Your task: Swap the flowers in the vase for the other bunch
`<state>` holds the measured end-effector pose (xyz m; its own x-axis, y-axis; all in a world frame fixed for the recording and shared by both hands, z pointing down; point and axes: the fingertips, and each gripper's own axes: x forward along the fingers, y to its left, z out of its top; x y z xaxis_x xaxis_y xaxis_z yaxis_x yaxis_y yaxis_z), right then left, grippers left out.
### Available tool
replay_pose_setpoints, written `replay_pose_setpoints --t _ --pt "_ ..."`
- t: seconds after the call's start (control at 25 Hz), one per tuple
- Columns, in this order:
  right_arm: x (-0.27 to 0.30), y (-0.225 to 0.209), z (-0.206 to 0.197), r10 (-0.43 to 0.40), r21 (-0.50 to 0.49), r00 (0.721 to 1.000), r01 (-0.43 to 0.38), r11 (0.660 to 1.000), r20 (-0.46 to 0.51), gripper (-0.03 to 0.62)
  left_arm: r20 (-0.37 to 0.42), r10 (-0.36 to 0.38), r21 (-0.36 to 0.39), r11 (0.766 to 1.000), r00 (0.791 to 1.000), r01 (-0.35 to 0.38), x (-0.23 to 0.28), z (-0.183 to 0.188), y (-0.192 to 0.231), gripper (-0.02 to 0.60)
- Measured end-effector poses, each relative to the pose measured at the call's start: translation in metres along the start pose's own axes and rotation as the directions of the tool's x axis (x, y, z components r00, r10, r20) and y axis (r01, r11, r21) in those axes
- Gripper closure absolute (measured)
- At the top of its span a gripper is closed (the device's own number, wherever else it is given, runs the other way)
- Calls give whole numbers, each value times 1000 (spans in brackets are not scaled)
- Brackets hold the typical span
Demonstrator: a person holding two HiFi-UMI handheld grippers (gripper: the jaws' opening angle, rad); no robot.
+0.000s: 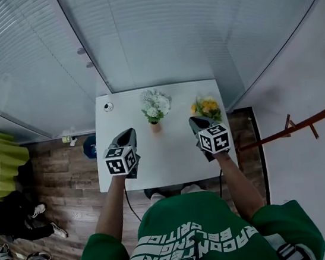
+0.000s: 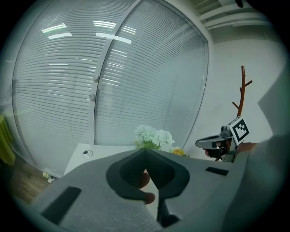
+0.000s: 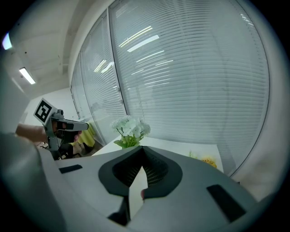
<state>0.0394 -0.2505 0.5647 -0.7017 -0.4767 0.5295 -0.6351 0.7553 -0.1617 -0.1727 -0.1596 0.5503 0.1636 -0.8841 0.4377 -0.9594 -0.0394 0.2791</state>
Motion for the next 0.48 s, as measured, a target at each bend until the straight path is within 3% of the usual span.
replay_pose_setpoints --t 0.48 --pt "3 2 -1 4 -16 1000 -4 1000 -10 582 -4 4 -1 1000 1000 -4 1 0 5 581"
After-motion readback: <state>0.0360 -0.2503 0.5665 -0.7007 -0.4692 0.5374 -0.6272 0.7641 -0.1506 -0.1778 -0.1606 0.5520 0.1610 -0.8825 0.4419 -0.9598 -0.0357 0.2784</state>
